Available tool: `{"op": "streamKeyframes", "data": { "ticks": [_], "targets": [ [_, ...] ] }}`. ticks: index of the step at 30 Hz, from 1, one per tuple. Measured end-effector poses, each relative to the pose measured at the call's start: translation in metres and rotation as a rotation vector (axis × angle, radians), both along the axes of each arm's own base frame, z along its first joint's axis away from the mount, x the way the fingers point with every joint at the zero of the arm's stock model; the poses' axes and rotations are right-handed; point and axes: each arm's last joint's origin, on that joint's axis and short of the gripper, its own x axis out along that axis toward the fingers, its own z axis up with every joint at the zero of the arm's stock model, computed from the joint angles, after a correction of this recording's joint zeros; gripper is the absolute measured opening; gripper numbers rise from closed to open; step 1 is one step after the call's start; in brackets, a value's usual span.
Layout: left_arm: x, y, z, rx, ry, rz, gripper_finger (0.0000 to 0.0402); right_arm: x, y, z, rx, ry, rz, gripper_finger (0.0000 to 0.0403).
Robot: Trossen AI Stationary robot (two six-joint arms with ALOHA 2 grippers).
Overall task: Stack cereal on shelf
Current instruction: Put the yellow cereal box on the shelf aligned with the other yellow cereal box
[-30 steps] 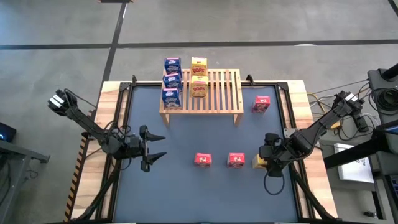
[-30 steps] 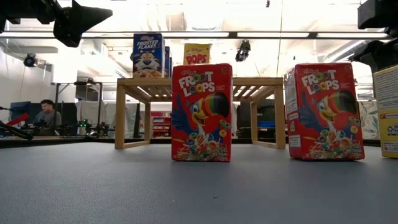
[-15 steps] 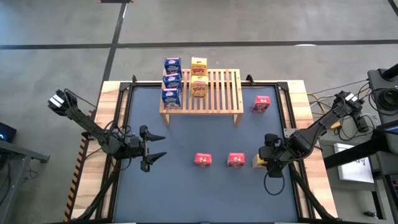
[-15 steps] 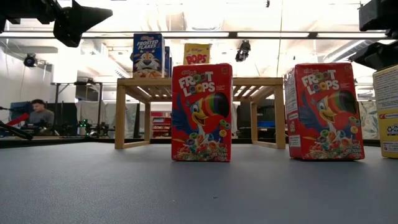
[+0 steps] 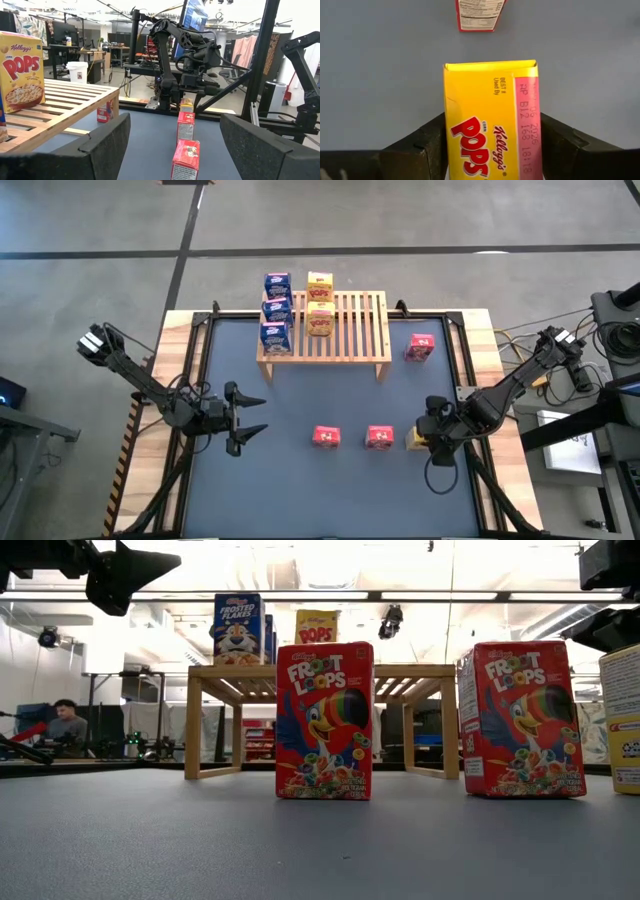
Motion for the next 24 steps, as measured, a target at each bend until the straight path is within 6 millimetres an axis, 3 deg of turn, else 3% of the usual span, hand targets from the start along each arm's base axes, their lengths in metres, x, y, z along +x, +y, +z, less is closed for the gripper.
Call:
{"op": "streamKeyframes", "data": {
  "ticks": [24],
  "targets": [
    [0.0, 0.0, 0.0, 0.0, 0.0, 0.0, 0.0292, -0.006, -0.004, 0.019, 0.073, -0.08, -0.014, 0.0226]
  ]
}}
